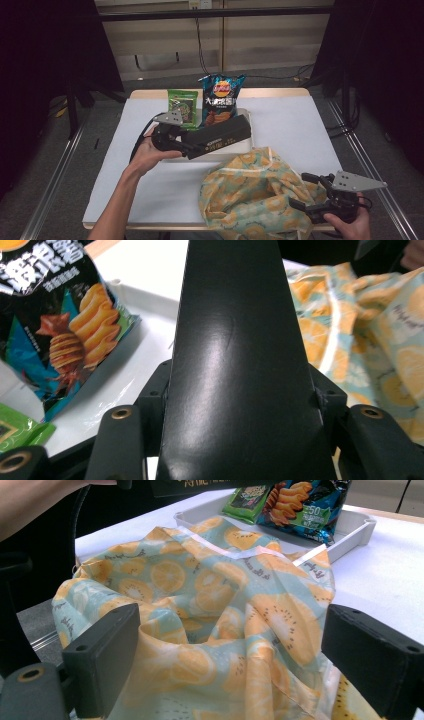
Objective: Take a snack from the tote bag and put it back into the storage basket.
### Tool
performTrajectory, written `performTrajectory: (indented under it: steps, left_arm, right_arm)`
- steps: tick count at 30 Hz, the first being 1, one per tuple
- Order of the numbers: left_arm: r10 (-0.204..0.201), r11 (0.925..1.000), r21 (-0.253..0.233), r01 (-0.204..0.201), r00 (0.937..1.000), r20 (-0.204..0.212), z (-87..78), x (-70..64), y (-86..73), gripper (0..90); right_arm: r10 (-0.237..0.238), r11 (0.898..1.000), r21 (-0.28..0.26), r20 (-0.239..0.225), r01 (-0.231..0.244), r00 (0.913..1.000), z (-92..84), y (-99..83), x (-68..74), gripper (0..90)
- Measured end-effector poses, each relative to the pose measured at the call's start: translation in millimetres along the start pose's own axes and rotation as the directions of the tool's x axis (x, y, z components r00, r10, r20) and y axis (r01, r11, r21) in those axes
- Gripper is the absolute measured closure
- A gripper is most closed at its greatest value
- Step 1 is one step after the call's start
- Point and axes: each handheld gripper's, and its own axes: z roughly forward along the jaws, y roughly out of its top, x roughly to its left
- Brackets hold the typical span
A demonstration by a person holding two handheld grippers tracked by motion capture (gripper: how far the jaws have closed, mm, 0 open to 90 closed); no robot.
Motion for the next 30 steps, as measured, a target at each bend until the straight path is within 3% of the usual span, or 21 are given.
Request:
performTrajectory:
  steps: [7, 11, 17, 21, 25, 30]
  left_arm:
    - [-0.008, 0.9983, 0.058, 0.008, 1.0000, -0.005, 11.9, 19.8, -5.9, 43.3]
    - [0.010, 0.9967, 0.081, -0.010, 0.9999, 0.003, 18.1, 25.0, -2.4, 43.3]
    - [0.016, 0.9901, 0.140, -0.015, 0.9998, -0.011, 30.9, 39.0, -2.5, 43.3]
    - [-0.015, 0.9887, 0.149, 0.016, 0.9998, -0.014, 42.1, 46.6, -7.4, 43.3]
    - [-0.025, 0.9873, 0.157, 0.028, 0.9994, -0.023, 51.9, 52.1, -9.6, 43.3]
    - [-0.036, 0.9847, 0.171, 0.037, 0.9993, -0.006, 63.6, 56.2, -13.5, 43.2]
  right_arm:
    - [-0.001, 1.000, -0.001, -0.001, 0.001, 1.0000, 0.0, -0.1, -0.9, 9.4]
    - [0.000, 1.000, 0.000, -0.001, 0.000, 1.0000, 0.2, -0.6, -1.8, 9.4]
    - [0.002, 1.000, 0.001, 0.000, -0.002, 1.0000, 0.2, -0.7, -2.1, 9.5]
    - [0.007, 1.000, 0.002, -0.001, -0.007, 1.0000, -0.1, -1.1, -2.4, 9.5]
    - [0.010, 1.000, 0.003, -0.005, -0.010, 0.9999, 0.4, -1.3, -3.0, 9.5]
    - [0.011, 1.000, 0.007, -0.007, -0.011, 0.9999, 2.2, -1.7, -3.1, 9.5]
